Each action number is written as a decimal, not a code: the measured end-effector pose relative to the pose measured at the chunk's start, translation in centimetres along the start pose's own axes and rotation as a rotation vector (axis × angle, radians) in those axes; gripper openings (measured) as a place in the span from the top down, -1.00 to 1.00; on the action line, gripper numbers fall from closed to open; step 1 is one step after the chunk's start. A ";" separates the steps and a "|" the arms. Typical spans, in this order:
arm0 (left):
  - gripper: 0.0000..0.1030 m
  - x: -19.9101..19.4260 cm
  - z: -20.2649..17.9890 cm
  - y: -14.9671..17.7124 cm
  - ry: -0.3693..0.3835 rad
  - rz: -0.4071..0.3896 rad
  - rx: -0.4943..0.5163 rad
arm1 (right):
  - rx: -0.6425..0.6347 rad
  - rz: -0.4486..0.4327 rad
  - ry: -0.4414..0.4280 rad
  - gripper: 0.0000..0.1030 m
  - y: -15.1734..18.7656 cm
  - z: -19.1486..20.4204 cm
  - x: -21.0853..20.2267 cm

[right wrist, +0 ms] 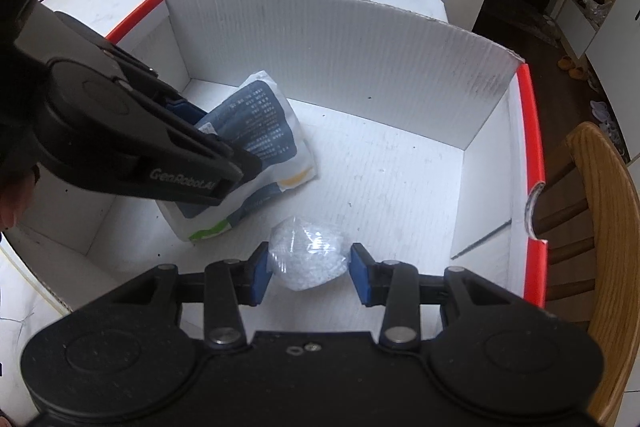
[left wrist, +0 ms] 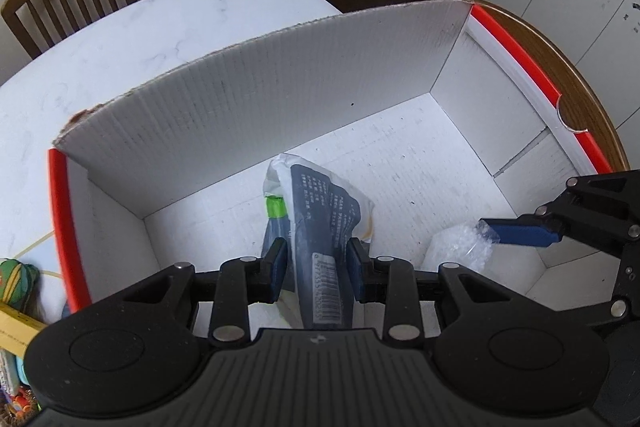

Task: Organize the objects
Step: 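Open both grippers to drop the snack bag and clear bag into the box, then grasp the silver foil packet with the left gripper while the right grasps the black screw bag, then carry the foil packet and screw bag into the red box with both grippers, then open both grippers to release the foil packet and screw bag in the box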

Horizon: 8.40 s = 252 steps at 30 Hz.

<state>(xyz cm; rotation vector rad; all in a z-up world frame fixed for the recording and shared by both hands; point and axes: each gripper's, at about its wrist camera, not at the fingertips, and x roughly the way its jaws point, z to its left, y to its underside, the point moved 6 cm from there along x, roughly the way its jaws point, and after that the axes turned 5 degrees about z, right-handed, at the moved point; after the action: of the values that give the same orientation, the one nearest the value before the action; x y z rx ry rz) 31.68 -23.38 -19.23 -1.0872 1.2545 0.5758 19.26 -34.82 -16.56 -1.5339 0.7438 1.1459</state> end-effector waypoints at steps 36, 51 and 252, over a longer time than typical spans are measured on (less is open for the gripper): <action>-0.46 -18.2 4.9 8.0 0.034 -0.416 -0.031 | 0.196 -0.372 -0.095 -0.79 0.6 3.4 -12.9; -0.58 -21.9 14.1 16.3 0.004 -0.493 -0.101 | 0.175 -0.419 -0.142 -0.95 -0.2 13.7 -14.6; -0.31 -5.7 -0.9 2.9 0.172 -0.189 -0.065 | 0.207 -0.079 -0.076 -0.07 -4.1 -4.1 -1.1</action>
<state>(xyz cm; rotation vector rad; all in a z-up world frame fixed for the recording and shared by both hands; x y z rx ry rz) 27.30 -21.77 -14.76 -1.3160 1.2703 0.3876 23.72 -37.71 -14.01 -1.3280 0.7210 1.0301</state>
